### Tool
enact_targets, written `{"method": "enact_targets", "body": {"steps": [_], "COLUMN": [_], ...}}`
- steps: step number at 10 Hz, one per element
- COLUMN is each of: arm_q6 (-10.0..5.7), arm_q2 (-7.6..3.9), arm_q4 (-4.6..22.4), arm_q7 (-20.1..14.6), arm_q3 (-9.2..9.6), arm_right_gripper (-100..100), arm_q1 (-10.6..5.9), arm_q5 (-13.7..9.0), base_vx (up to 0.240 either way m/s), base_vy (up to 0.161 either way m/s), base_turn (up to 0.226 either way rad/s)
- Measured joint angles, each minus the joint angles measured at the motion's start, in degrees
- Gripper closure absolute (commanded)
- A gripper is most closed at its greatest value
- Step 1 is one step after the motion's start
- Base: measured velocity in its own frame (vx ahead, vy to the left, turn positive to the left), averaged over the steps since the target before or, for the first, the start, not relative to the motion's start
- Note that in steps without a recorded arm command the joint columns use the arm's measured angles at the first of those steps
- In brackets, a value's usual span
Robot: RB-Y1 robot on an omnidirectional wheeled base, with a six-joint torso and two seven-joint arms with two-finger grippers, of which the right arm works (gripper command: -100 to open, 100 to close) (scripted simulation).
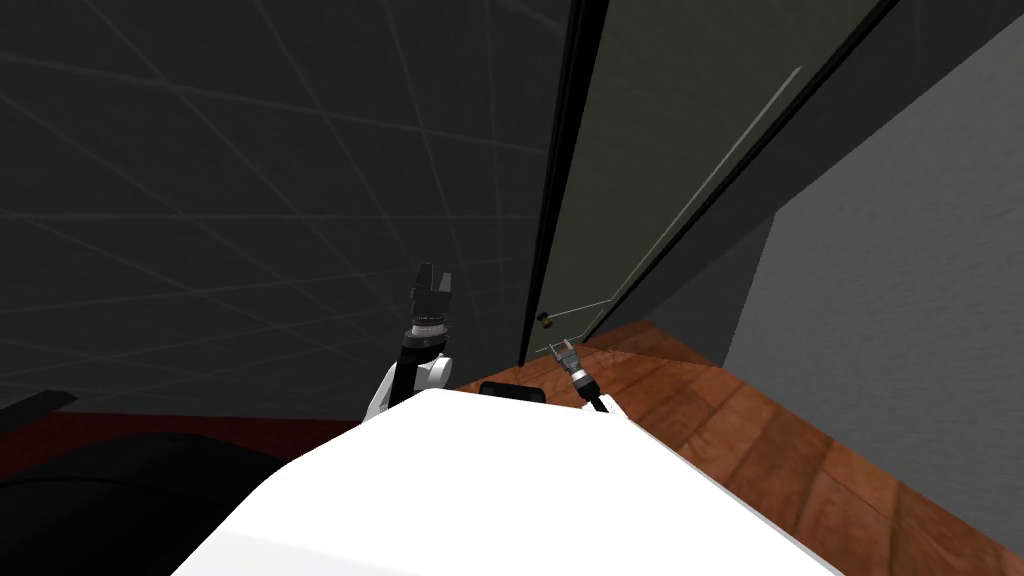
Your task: Pull the door open
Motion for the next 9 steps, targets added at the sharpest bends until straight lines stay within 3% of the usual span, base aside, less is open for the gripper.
{"method": "enact_targets", "body": {"steps": [4, 7, 9], "arm_q6": [1.55, 2.62, 2.47], "arm_q2": [0.77, 1.27, 1.76], "arm_q4": [3.3, 6.5, 10.4], "arm_q7": [2.4, 4.2, 5.7], "arm_q3": [-2.03, -3.64, -4.69], "arm_right_gripper": [-100, -100, -100], "arm_q1": [-2.66, -5.21, -6.55], "arm_q5": [-2.9, -5.1, -6.8], "base_vx": [0.027, 0.079, 0.020], "base_vy": [0.042, -0.041, -0.062], "base_turn": [0.198, 0.207, 0.112]}}
